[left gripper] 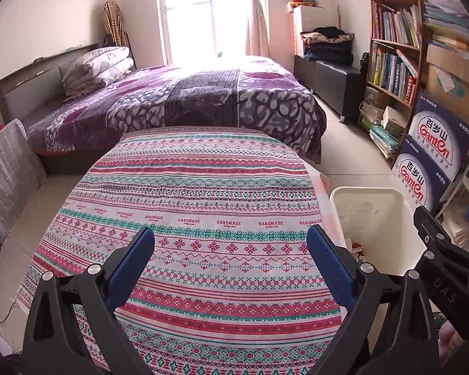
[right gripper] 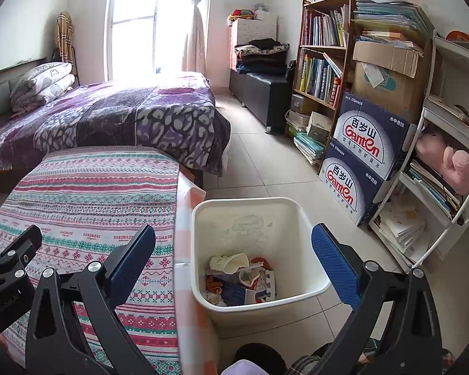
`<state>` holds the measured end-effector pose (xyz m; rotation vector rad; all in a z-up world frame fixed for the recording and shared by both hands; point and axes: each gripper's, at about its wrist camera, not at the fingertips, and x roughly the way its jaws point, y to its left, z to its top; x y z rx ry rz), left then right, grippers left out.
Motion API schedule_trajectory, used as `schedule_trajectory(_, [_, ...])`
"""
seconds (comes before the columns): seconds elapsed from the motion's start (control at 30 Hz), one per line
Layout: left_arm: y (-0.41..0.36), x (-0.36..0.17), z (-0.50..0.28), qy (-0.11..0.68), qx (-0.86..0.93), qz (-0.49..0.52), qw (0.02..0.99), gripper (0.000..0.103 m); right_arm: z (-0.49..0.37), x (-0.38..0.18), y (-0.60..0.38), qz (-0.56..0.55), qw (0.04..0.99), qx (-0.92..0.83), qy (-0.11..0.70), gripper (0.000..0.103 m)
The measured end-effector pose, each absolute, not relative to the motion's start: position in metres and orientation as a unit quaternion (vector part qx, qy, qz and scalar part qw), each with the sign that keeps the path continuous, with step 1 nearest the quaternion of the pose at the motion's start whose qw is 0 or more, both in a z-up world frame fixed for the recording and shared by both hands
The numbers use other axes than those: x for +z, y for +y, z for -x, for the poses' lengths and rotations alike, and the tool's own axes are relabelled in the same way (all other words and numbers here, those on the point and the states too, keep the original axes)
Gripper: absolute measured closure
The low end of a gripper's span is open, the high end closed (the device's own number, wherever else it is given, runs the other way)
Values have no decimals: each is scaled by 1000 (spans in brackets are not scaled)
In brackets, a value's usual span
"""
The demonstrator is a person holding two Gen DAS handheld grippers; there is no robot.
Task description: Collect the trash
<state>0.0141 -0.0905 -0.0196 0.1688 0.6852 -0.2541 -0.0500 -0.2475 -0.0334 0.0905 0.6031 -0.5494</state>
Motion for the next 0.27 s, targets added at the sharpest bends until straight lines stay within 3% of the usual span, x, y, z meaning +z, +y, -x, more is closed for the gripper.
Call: schedule_trajectory(0.27, [-90,-21,-16,339,-121,-80,930,8,50,-33,-248,-44,917,-267,293,7])
